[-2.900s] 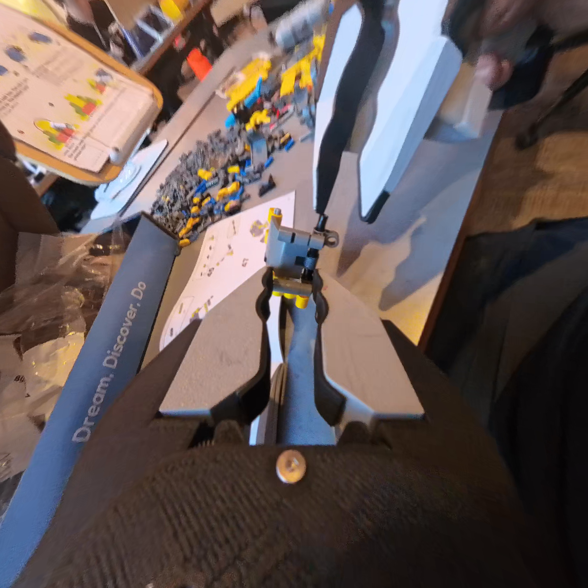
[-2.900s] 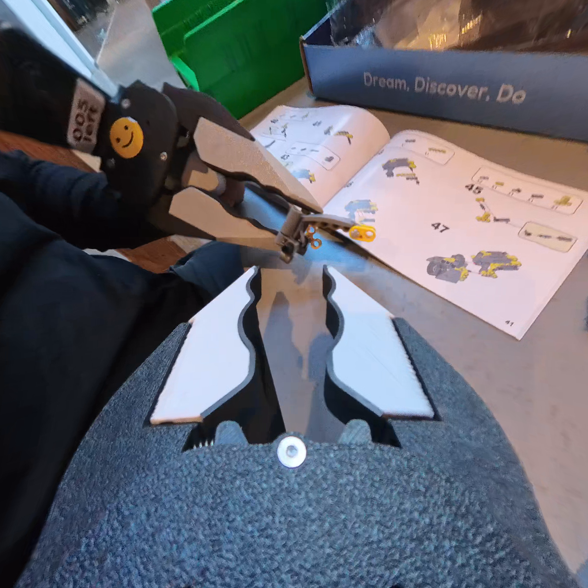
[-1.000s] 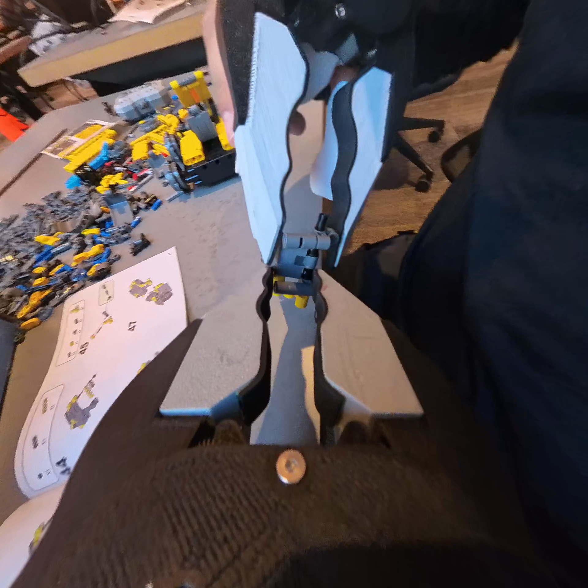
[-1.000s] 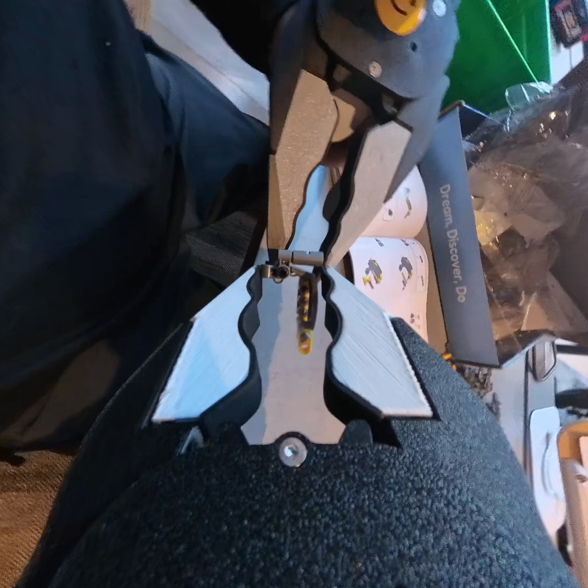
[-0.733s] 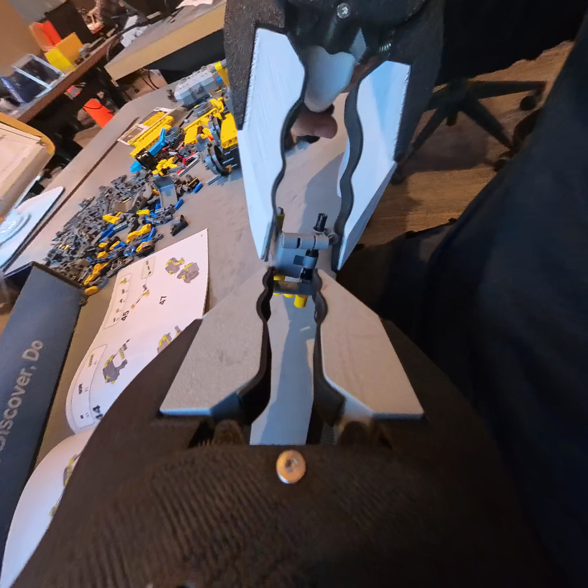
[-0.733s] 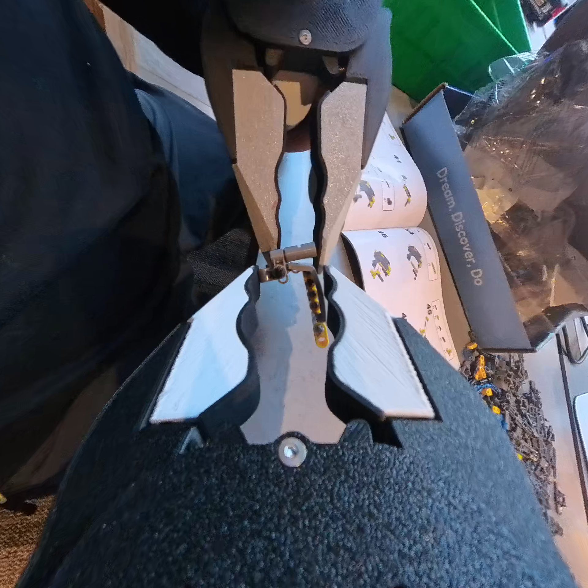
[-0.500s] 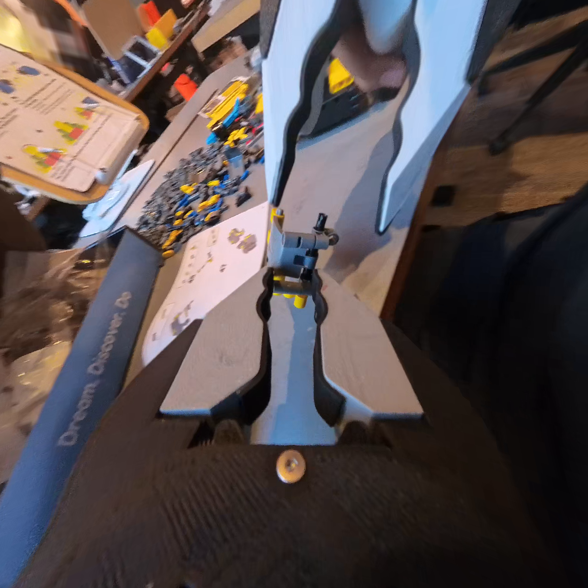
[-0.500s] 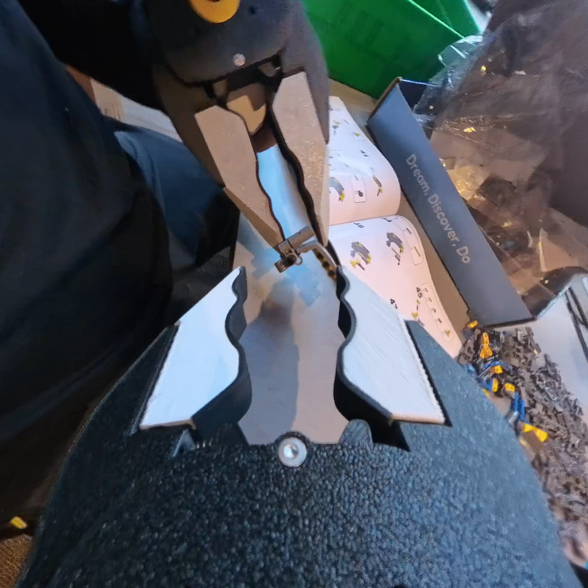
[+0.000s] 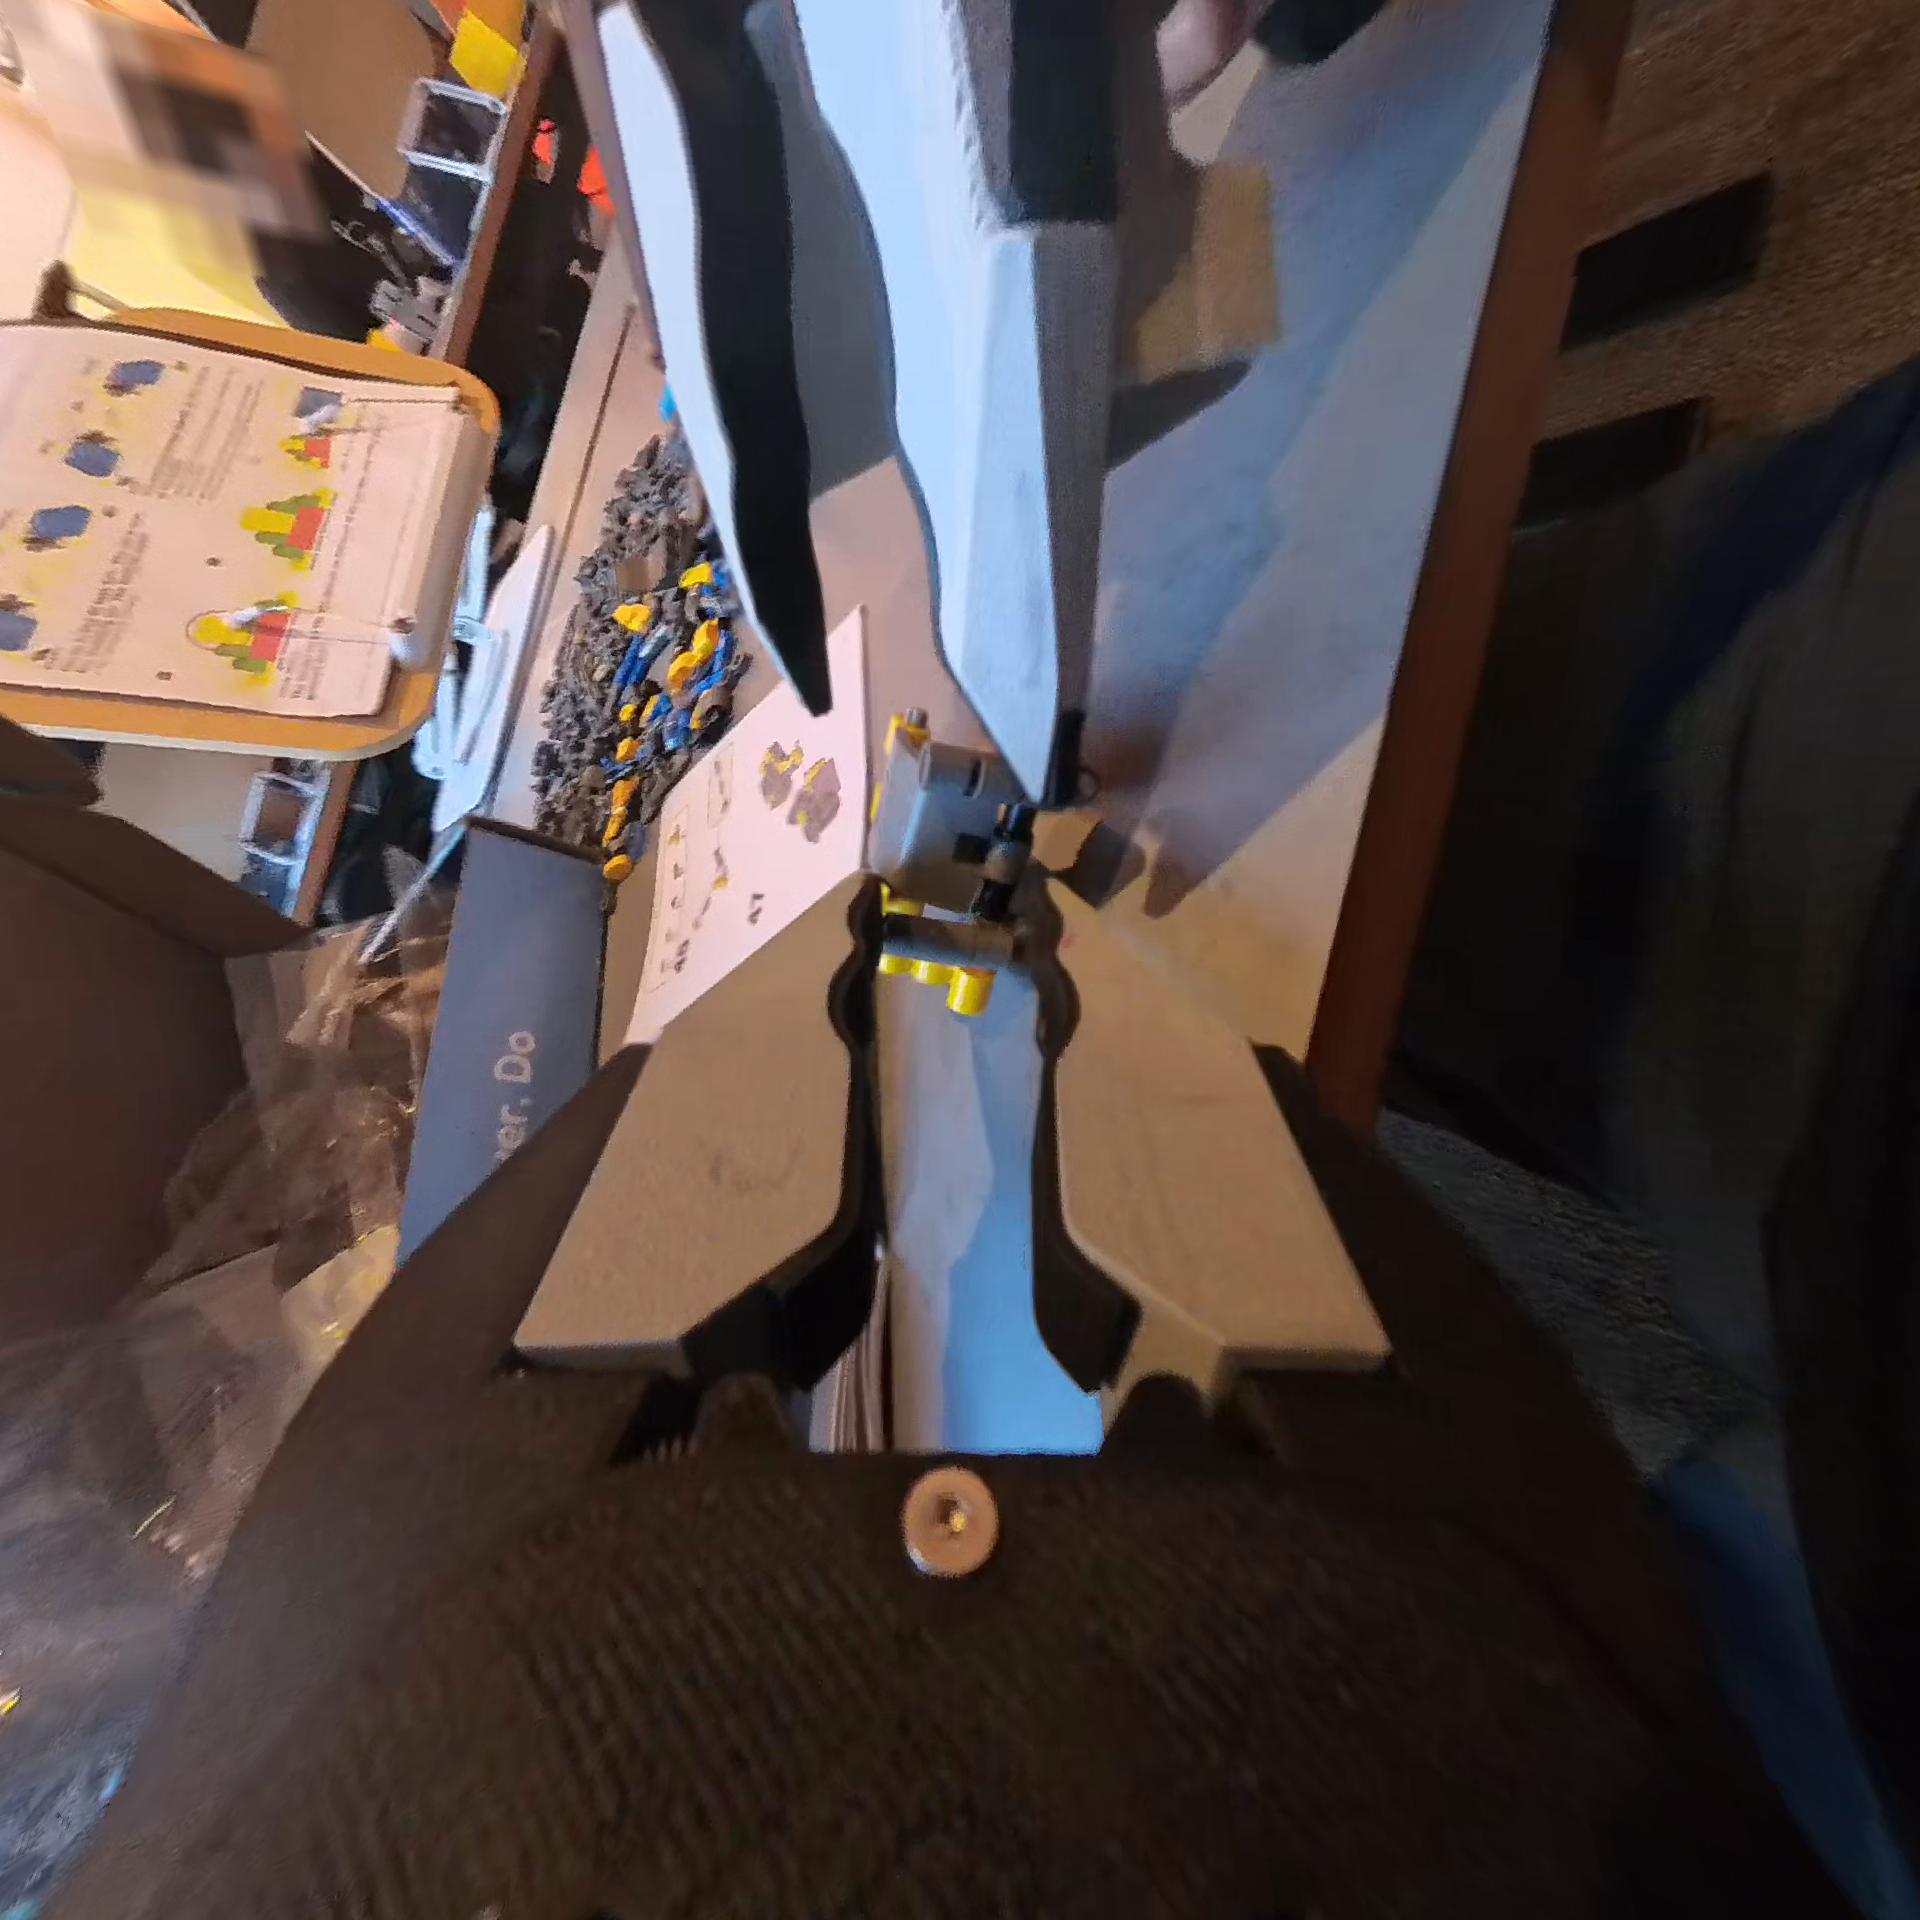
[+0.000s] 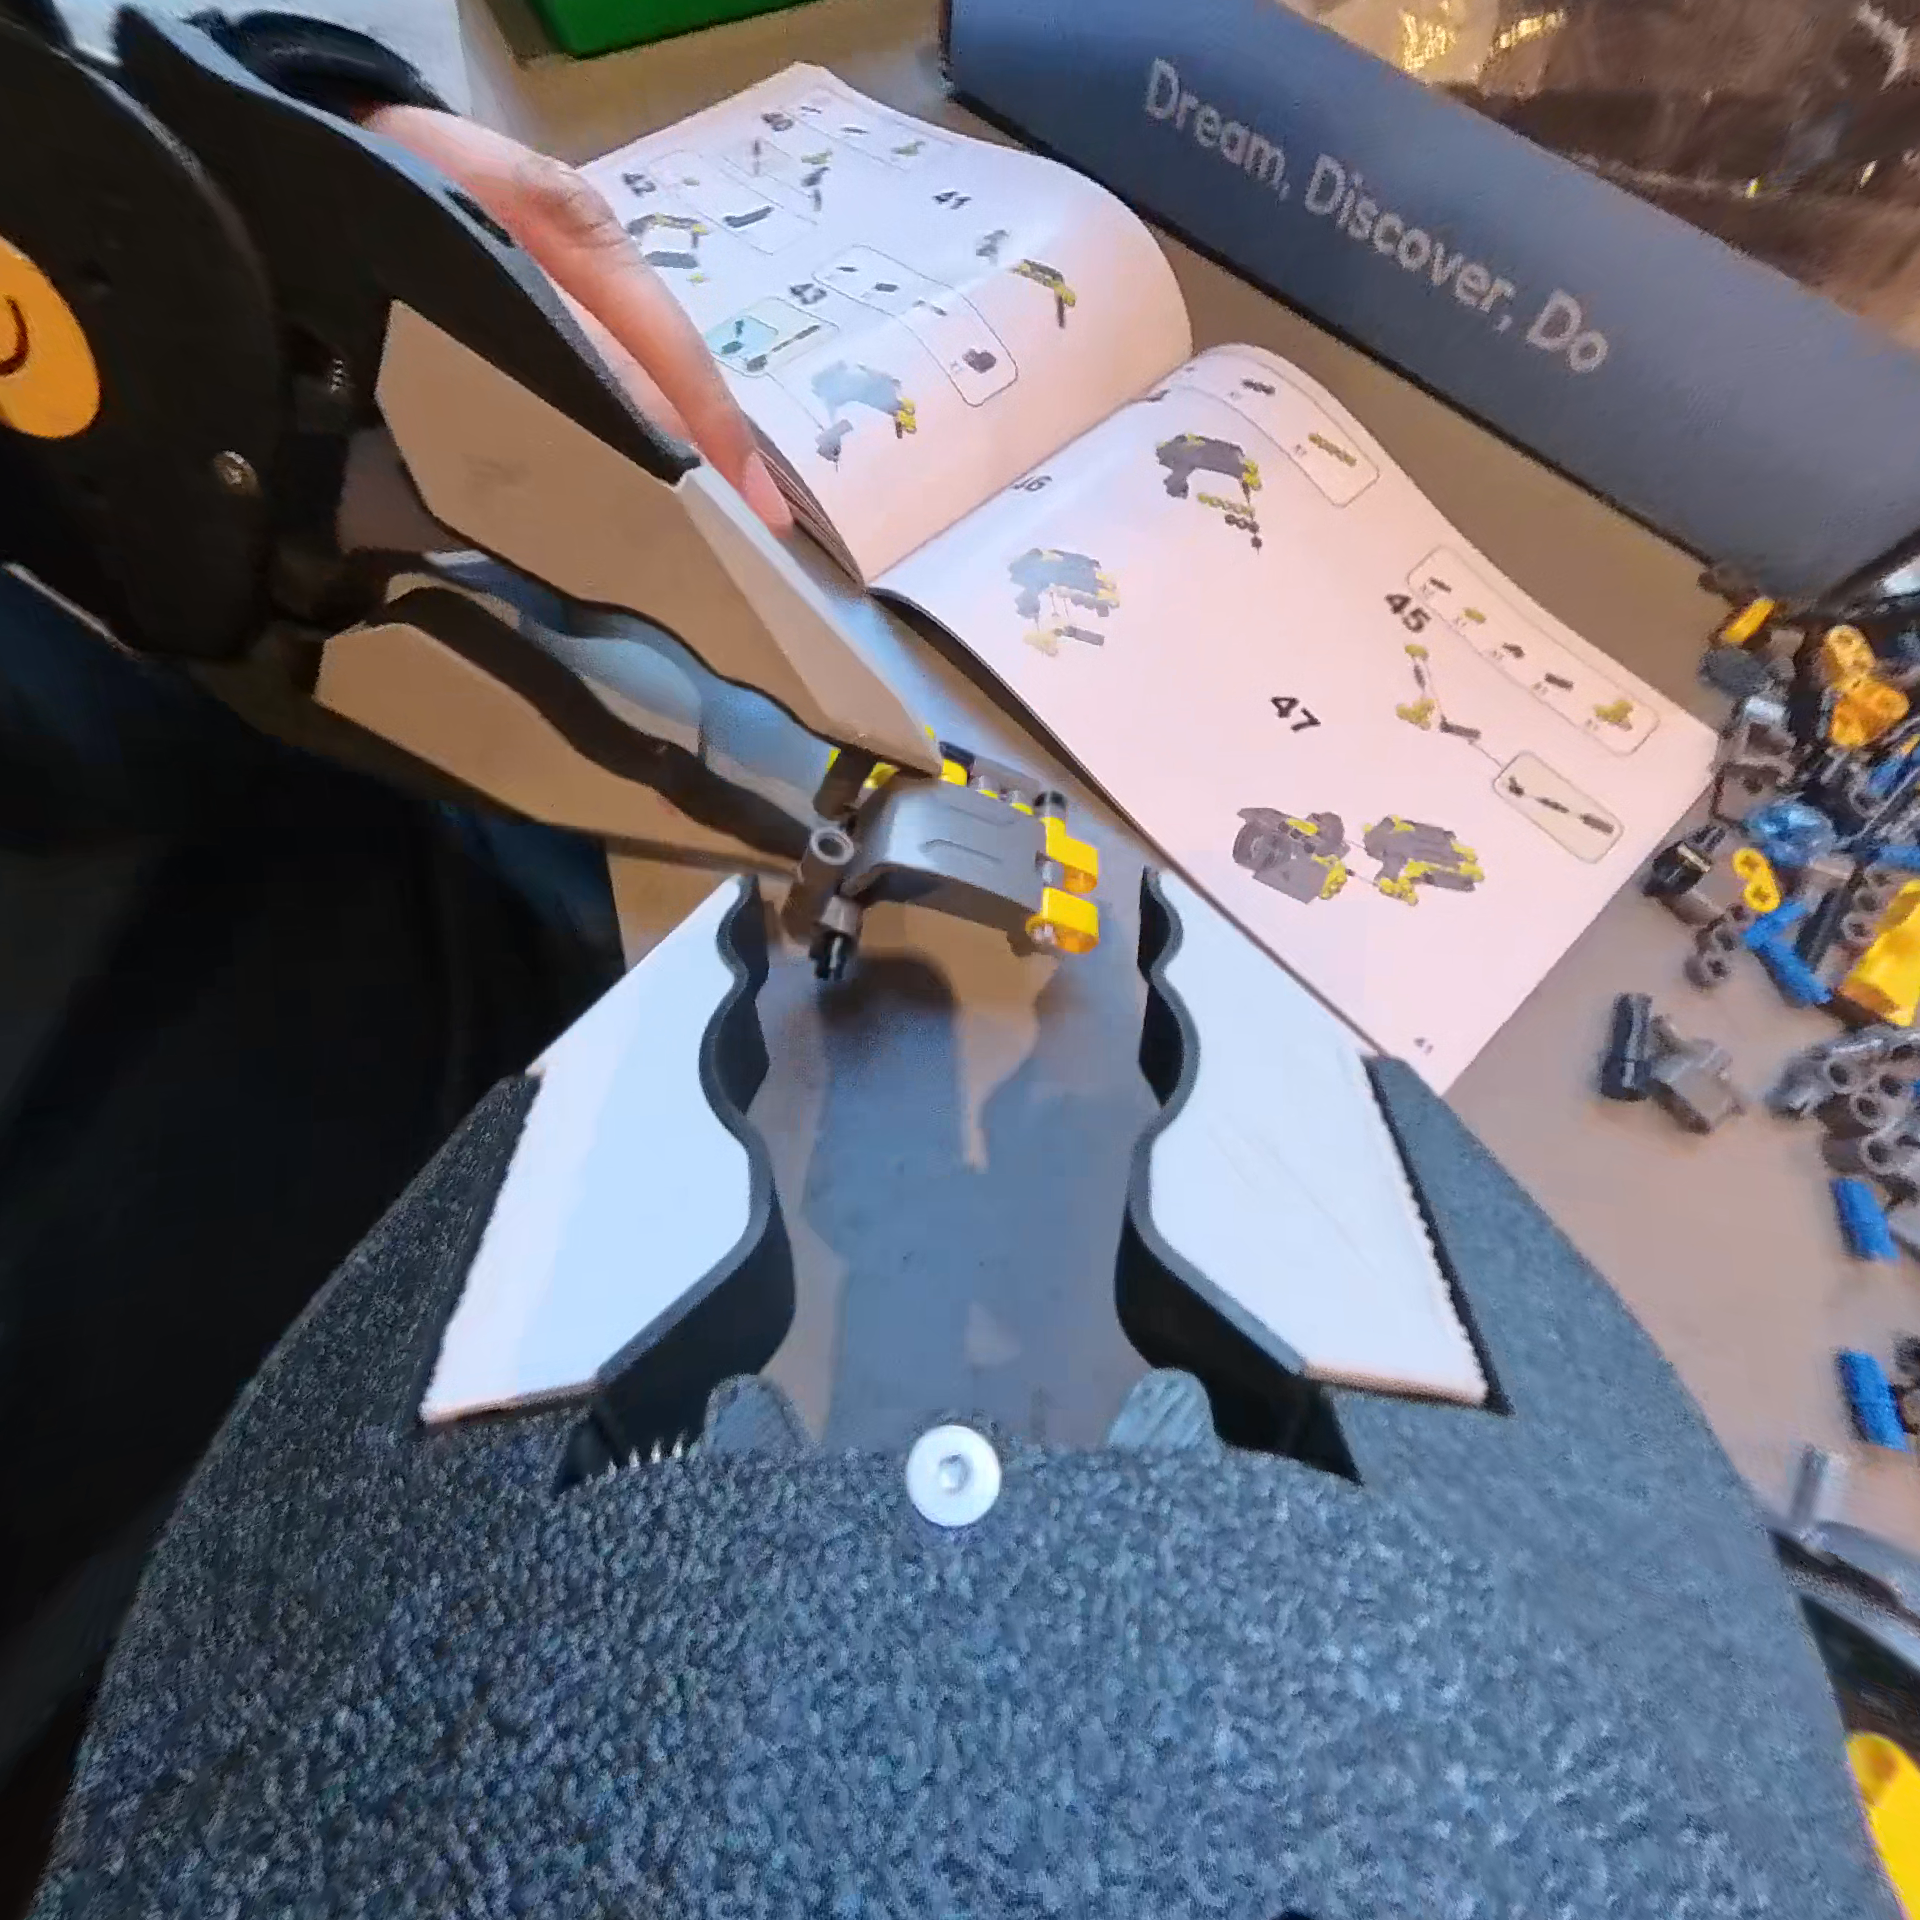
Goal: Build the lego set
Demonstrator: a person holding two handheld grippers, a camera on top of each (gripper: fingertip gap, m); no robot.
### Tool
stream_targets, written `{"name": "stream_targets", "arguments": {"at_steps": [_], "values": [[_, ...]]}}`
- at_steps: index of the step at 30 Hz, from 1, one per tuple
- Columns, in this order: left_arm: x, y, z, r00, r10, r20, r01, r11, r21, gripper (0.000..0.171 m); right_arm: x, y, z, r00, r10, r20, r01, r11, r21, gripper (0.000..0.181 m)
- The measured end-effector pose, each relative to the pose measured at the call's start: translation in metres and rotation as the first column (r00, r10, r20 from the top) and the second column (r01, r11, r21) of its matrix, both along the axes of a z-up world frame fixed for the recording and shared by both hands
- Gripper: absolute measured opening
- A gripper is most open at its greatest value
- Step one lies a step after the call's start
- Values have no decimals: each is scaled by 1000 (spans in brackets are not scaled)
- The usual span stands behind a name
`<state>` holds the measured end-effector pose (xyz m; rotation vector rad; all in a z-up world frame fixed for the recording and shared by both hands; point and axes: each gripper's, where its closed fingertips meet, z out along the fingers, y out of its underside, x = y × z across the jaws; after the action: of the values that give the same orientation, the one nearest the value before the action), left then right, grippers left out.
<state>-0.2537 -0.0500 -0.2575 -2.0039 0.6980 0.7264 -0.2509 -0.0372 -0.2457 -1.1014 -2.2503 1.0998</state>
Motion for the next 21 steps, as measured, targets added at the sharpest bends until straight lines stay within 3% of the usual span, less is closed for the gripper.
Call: {"name": "stream_targets", "arguments": {"at_steps": [7, 21], "values": [[10, 6, -2, 991, -37, 130, 44, 998, -49, 38, -1, 4, -23, 995, -24, 101, 22, 1000, 18, 54], [9, -32, 19, 920, 42, 391, -61, 998, 35, 46, 5, 2, -13, 998, -32, 62, 35, 998, -53, 58]]}}
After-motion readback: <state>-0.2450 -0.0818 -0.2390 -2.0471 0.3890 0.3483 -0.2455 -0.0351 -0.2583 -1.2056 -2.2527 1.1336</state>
